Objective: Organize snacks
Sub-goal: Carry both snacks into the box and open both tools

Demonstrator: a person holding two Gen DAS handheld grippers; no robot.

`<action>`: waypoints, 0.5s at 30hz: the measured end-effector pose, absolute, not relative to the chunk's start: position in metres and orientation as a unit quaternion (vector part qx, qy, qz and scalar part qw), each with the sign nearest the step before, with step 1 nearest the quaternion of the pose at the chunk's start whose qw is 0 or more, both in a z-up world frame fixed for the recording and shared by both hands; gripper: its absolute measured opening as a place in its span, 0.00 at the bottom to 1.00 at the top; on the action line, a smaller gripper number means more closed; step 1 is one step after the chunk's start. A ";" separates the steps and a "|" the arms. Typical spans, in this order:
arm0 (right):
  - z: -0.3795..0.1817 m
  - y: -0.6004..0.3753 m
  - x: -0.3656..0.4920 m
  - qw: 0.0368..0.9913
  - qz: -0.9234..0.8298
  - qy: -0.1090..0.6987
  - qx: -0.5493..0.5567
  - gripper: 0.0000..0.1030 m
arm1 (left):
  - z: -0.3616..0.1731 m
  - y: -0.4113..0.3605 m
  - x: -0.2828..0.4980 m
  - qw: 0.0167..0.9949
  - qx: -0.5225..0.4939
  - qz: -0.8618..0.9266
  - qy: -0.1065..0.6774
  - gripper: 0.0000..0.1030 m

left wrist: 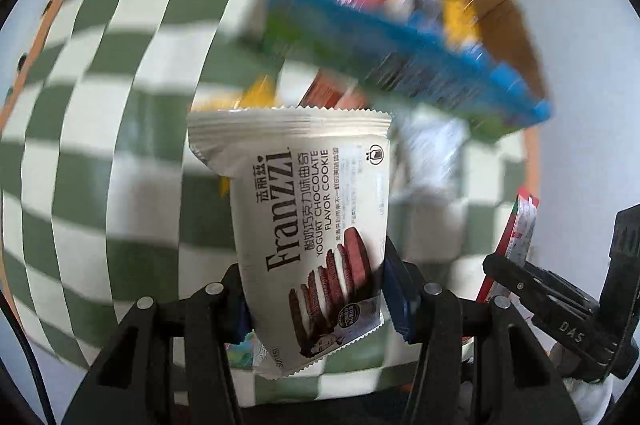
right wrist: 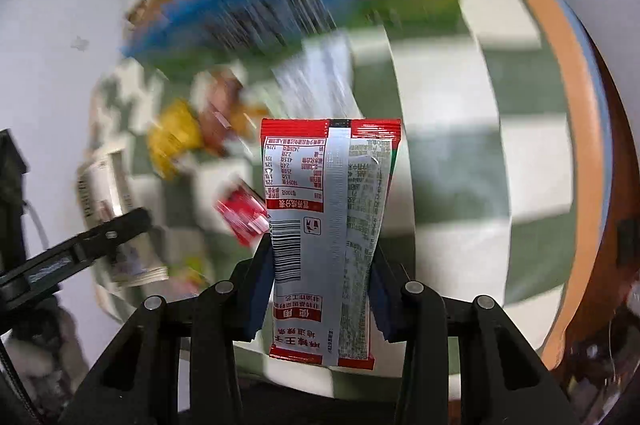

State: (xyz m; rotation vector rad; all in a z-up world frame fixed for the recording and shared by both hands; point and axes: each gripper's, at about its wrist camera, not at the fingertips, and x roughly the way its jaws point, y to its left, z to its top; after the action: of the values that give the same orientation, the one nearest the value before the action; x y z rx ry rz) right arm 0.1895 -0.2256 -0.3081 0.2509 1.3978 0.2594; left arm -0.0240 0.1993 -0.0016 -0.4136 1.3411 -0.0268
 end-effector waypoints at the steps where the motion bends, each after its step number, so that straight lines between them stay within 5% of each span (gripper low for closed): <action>1: -0.295 -0.236 0.212 0.758 0.125 0.630 0.116 0.43 | 0.015 0.198 -0.013 0.772 -0.191 -0.023 0.606 0.48; 9: -0.207 -0.260 0.344 0.819 0.102 0.558 0.089 0.43 | 0.062 0.221 0.120 0.813 -0.164 -0.041 0.557 0.49; 15: -0.215 -0.271 0.434 0.817 0.068 0.568 0.079 0.43 | 0.049 0.226 0.227 0.811 -0.132 -0.028 0.570 0.49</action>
State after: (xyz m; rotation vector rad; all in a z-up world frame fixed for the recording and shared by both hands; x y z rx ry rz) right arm 0.4336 -0.2707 -0.2150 0.1681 1.2104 0.1454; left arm 0.2270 0.2256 0.0488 -0.2826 1.2169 -0.0604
